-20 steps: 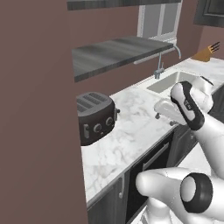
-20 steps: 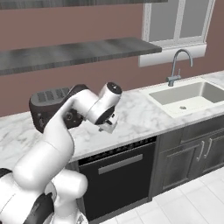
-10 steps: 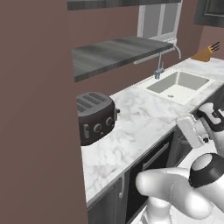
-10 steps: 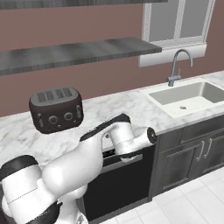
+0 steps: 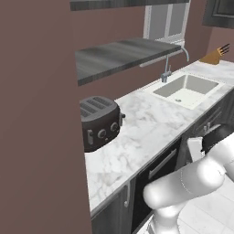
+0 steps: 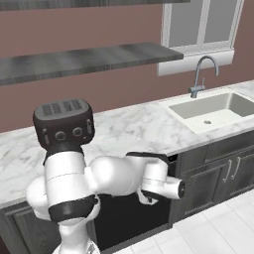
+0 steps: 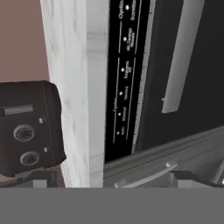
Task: Open the dishwasher door and pull out the top rack.
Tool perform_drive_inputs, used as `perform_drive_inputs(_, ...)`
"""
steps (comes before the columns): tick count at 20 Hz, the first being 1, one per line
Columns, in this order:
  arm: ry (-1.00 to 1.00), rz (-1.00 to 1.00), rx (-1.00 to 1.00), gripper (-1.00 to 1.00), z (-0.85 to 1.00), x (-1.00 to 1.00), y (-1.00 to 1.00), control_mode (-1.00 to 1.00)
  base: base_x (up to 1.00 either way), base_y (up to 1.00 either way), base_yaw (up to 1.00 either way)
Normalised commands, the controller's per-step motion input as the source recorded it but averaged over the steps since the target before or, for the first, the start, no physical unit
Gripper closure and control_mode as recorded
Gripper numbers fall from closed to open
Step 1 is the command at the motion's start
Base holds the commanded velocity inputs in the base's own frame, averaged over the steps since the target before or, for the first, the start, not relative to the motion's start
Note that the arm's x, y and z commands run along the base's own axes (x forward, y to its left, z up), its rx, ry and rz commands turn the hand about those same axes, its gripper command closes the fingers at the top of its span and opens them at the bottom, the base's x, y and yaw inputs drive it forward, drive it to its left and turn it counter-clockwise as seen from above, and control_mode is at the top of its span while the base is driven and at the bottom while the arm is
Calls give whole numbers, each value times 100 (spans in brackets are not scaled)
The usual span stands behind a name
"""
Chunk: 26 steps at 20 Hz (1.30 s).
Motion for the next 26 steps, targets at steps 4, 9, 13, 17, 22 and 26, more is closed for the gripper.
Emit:
perform_drive_inputs(4, 0, 0, 14, -100, -73, 6, -18, -100, 0, 0, 0)
perform_drive_inputs(9, 0, 0, 10, -100, -53, 24, -1, -100, 0, 0, 0)
perform_drive_inputs(13, -3, 0, 4, -100, -35, 28, -5, -100, 0, 0, 0)
perform_drive_inputs(17, -7, 0, 0, -100, -39, 29, -2, -100, 0, 0, 0)
perform_drive_inputs(22, -5, 0, 1, -100, -38, 41, 0, -100, 0, 0, 0)
perform_drive_inputs(26, -1, -2, 3, -100, -32, 53, 0, -100, 0, 0, 0)
